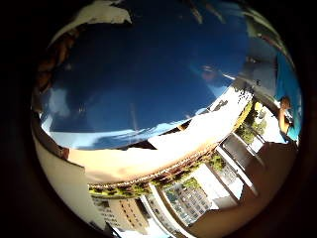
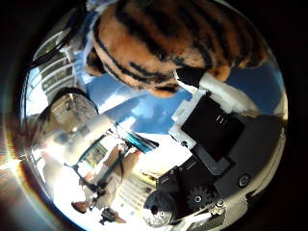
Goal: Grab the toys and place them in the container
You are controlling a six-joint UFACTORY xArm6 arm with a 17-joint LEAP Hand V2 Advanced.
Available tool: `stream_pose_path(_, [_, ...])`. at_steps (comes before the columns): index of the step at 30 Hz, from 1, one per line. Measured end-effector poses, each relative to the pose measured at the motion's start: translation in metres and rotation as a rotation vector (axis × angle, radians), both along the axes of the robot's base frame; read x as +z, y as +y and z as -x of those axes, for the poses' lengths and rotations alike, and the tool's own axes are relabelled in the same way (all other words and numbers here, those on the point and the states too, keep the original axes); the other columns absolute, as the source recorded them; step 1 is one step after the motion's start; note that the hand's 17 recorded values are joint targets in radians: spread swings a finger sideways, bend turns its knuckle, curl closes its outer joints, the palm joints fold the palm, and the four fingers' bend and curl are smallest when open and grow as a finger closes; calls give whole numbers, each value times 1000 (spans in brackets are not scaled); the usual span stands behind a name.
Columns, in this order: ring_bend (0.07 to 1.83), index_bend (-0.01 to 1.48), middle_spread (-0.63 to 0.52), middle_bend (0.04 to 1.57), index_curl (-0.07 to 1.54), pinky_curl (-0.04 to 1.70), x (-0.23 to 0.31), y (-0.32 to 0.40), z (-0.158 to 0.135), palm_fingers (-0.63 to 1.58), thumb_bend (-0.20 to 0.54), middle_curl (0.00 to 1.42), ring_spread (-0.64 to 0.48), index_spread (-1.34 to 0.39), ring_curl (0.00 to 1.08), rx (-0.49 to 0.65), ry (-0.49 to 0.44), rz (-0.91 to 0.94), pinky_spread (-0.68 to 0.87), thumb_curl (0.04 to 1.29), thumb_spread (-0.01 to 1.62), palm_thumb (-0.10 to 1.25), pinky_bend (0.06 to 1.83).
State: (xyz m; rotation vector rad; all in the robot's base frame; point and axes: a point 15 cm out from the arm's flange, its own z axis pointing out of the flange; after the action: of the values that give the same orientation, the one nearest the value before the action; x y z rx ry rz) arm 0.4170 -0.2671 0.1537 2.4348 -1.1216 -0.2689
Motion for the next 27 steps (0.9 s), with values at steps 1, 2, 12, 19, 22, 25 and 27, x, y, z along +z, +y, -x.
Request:
stream_pose_path(1, [1262,428,-259,1055,295,479,3,1,6,1071,10,883,-69,-832,783,-12,16,-2,255,583,1016,1040,1314])
stream_pose_path(2, [1278,455,-263,1070,307,503,7,2,13,1048,6,906,-75,-863,795,-23,36,-5,246,596,1026,1041,1347])
stream_pose_path(12, [1393,647,-279,1156,470,671,92,36,63,913,-10,1055,-118,-1064,864,-138,107,-115,178,698,1077,1053,1541])
stream_pose_path(19, [1453,698,-279,1211,632,745,197,81,51,833,-16,1116,-129,-1149,887,-142,2,-185,148,749,1086,1016,1611])
stream_pose_path(22, [1476,701,-278,1231,702,767,237,129,40,806,-15,1131,-133,-1173,891,-107,-47,-279,141,766,1086,1005,1629])
stream_pose_path(25, [1497,698,-275,1256,788,789,262,181,34,779,-13,1143,-137,-1198,895,-92,-97,-352,133,784,1087,998,1648])
stream_pose_path(27, [1511,691,-273,1271,846,803,275,220,31,764,-12,1147,-139,-1212,896,-96,-136,-377,130,796,1088,995,1661])
